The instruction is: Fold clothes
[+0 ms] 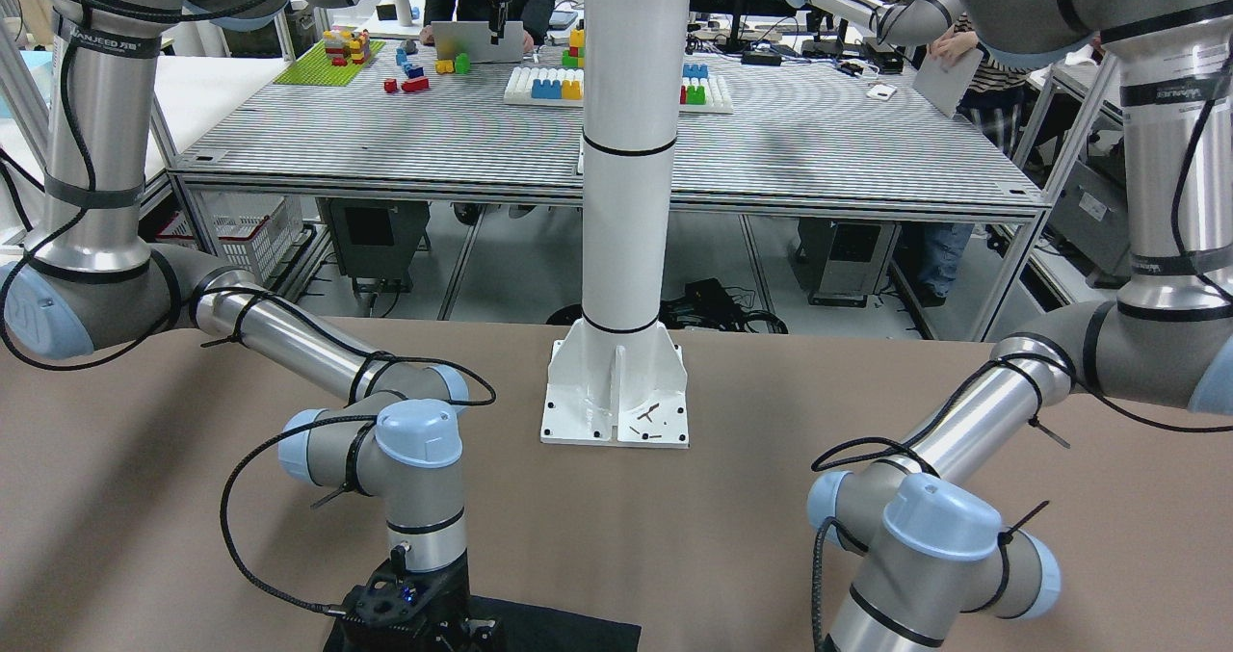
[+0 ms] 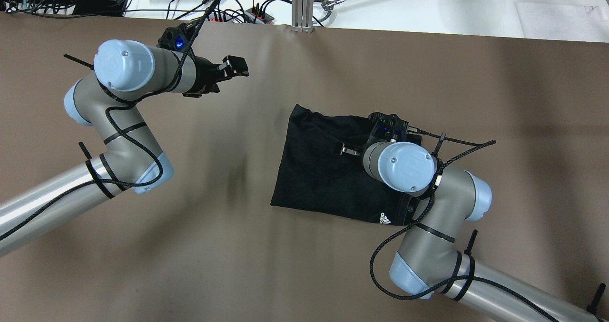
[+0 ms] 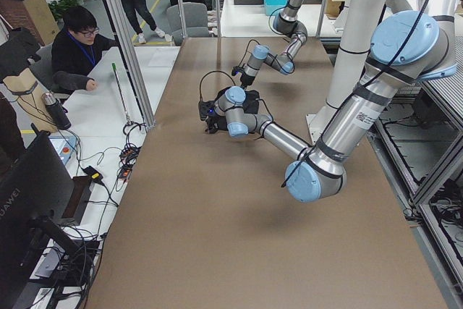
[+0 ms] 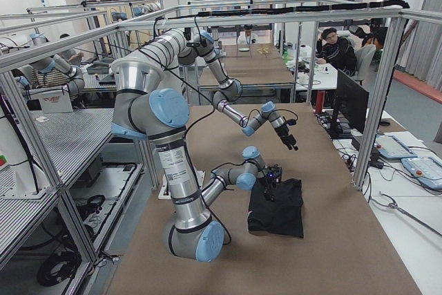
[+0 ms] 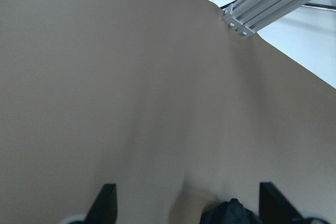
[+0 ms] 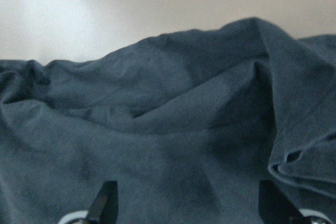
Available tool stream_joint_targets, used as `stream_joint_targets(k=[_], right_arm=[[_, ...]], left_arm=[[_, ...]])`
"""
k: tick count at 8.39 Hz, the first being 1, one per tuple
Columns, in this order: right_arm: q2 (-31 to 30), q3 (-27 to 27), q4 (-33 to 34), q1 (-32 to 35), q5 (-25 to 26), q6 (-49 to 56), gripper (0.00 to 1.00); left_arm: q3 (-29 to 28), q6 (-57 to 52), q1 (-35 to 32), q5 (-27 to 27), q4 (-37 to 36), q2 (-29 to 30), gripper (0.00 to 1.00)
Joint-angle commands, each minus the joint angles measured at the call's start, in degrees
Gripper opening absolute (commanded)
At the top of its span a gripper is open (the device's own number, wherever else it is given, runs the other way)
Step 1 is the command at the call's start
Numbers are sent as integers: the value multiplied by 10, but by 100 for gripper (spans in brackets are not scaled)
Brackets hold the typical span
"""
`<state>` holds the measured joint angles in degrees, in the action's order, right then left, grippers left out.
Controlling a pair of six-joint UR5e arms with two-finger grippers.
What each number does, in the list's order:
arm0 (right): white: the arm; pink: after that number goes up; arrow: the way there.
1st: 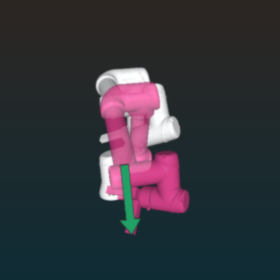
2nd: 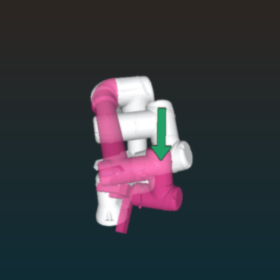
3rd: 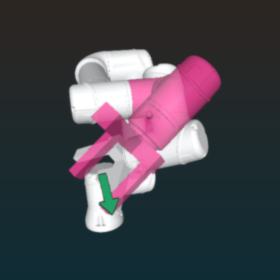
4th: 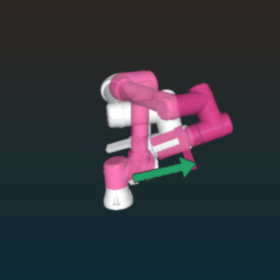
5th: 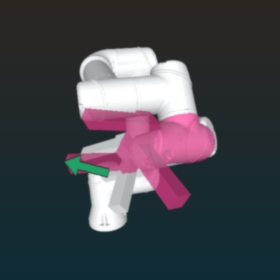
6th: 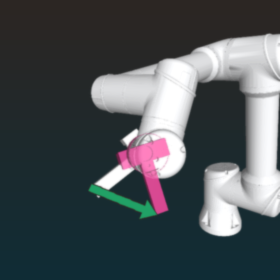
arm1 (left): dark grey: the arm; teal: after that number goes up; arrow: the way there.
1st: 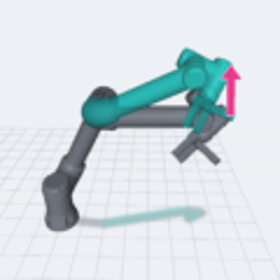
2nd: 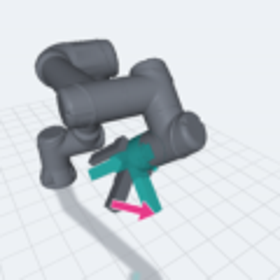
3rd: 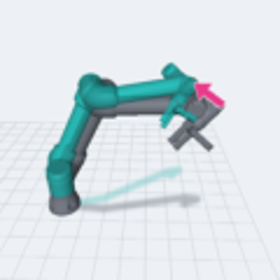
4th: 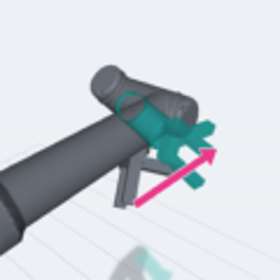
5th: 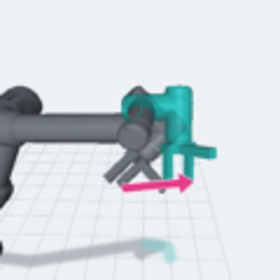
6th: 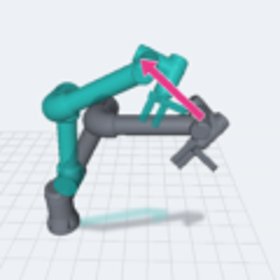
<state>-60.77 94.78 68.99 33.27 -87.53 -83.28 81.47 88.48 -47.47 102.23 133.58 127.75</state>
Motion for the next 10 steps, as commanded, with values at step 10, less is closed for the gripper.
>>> stream_joint_targets(k=[10], right_arm=[[-27,-192,-102,269,-152,392,94]], left_arm=[[-4,-31,-57,45,-5,-9,95]])
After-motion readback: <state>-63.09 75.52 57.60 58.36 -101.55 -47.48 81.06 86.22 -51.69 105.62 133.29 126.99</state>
